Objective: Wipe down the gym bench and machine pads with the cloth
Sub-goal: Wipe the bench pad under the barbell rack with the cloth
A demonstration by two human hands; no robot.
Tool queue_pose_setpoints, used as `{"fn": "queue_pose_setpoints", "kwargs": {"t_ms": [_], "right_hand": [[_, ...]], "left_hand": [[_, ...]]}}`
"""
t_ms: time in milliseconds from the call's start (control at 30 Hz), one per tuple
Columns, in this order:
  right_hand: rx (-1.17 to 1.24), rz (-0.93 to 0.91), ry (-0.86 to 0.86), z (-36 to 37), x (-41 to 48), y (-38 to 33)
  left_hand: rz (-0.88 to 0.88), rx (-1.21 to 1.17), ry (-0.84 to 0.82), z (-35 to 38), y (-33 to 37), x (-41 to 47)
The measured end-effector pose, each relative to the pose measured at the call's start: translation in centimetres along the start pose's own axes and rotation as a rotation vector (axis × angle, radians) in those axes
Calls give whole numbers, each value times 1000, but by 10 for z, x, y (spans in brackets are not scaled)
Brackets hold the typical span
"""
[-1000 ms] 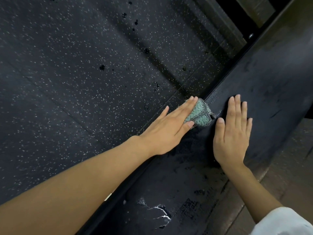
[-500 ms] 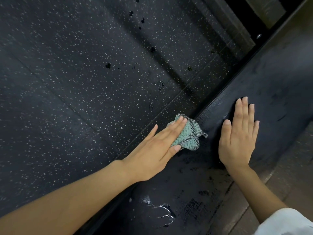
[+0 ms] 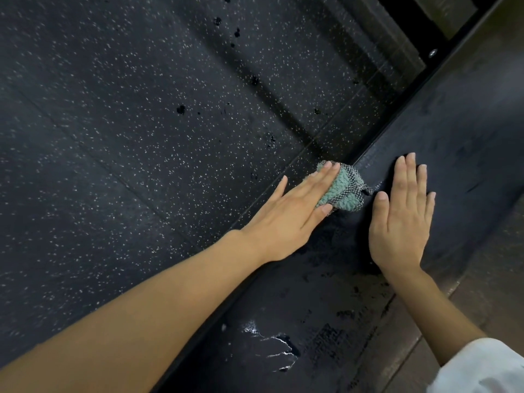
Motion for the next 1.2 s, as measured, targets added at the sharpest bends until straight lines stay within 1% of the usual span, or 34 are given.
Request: {"fn": "queue_pose_setpoints", "kwargs": {"t_ms": [167,300,433,800,900,1067,1200], "right_hand": [[25,13,-20,-1,-6,-3],[38,14,-28,-1,-29,-16],[43,8,-43,2,-48,-25],[54,-70,-88,3,-109,-56],[47,-66,-90,6,-124,-63],[14,-51,-64,7,-125,-64],[0,-45,-47,7,-124,-64]], "left_hand": [[-1,12,-12,6,-9,-33],[-11,14,1,9,-14,-52],[-21,31,-23,12,-20,-72],[-78,13,-36,19,-31,-129],[-106,-32,-54,22,-38,-146],[-98,-33,-50,20,-38,-140],[-98,-53,-21,16,-31,-111]]}}
Point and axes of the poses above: each hand's wrist, its own x-axis towards the middle knuckle, its own z-axis out of the palm, y = z × x, the point moved 7 cm from there along x, towards the middle knuckle, and after that the axes turned 5 degrees about -x, right-handed, at the moved point
